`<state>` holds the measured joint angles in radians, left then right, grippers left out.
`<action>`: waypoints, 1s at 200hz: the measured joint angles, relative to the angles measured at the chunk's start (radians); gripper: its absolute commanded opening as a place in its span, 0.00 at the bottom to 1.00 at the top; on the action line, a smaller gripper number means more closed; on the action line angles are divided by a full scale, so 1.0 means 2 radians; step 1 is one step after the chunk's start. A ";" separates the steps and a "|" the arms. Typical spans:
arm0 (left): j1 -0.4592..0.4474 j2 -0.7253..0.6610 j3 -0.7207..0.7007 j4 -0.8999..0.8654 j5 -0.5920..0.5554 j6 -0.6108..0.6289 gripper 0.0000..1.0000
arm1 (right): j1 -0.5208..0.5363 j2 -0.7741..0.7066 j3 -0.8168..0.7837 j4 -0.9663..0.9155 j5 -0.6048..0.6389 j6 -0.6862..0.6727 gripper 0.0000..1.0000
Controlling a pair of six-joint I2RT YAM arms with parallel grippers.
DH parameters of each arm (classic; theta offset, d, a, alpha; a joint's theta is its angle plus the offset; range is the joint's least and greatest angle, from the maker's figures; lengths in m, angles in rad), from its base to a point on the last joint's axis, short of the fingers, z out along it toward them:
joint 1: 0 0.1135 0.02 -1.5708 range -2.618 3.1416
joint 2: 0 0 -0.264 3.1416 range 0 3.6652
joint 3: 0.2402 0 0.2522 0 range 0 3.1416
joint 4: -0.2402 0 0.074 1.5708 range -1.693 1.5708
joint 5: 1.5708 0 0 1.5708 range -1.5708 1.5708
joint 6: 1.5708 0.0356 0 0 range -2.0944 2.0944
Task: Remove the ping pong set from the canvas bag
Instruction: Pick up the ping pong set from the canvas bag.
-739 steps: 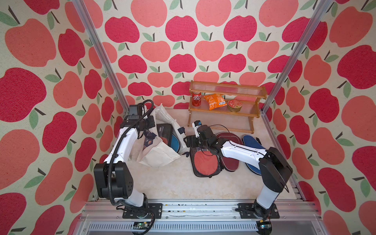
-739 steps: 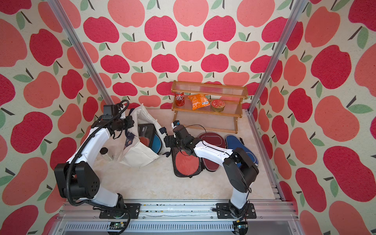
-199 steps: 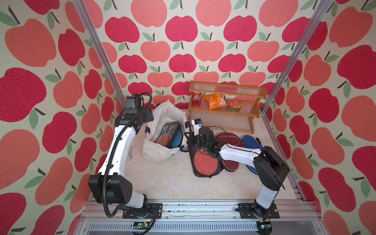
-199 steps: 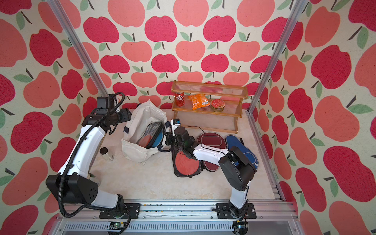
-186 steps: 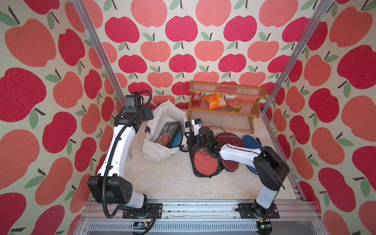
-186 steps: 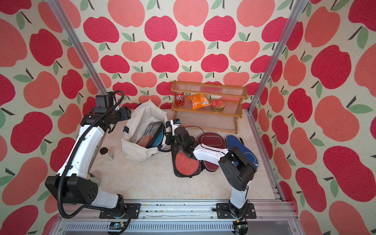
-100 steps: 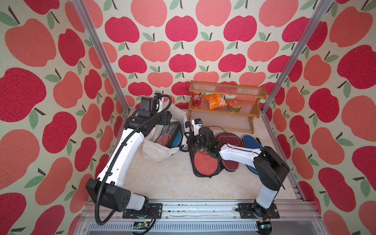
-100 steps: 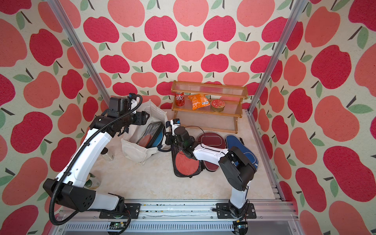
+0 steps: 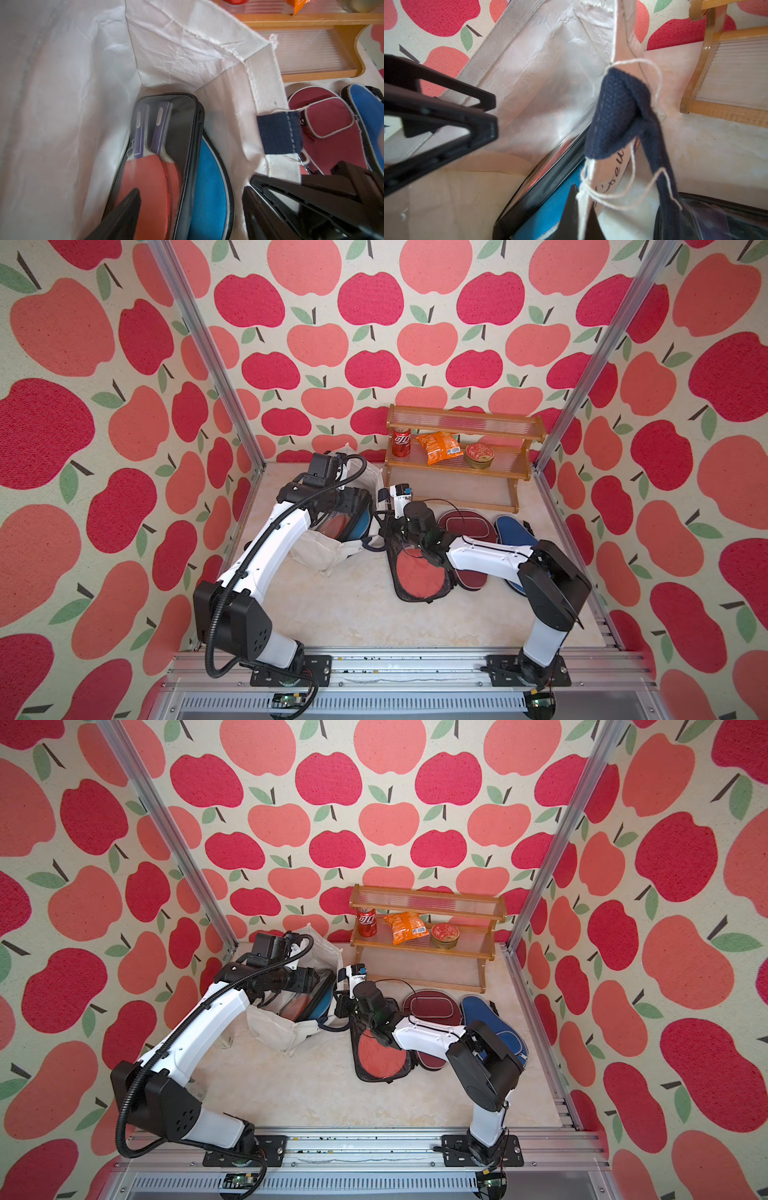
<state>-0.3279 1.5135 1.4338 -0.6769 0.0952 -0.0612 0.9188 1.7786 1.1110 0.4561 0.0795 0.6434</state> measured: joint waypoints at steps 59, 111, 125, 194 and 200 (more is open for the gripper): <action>0.000 0.052 -0.007 0.035 0.003 0.008 0.75 | 0.004 -0.014 -0.019 0.016 0.005 0.033 0.00; -0.001 0.079 -0.007 0.073 0.024 0.038 0.74 | 0.004 -0.016 -0.022 0.026 0.004 0.062 0.00; -0.002 0.085 -0.007 0.078 0.029 0.048 0.74 | 0.004 -0.016 -0.022 0.029 0.003 0.069 0.00; -0.002 0.091 -0.030 0.102 0.073 0.094 0.74 | 0.001 -0.016 -0.023 0.039 -0.009 0.096 0.00; -0.002 0.094 -0.030 0.104 0.074 0.096 0.74 | 0.001 -0.016 -0.023 0.040 -0.009 0.097 0.00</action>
<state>-0.3317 1.7008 1.3731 -0.4698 0.2436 0.1310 0.9199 1.7466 1.0653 0.5354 0.0612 0.8364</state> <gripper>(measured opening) 0.742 0.054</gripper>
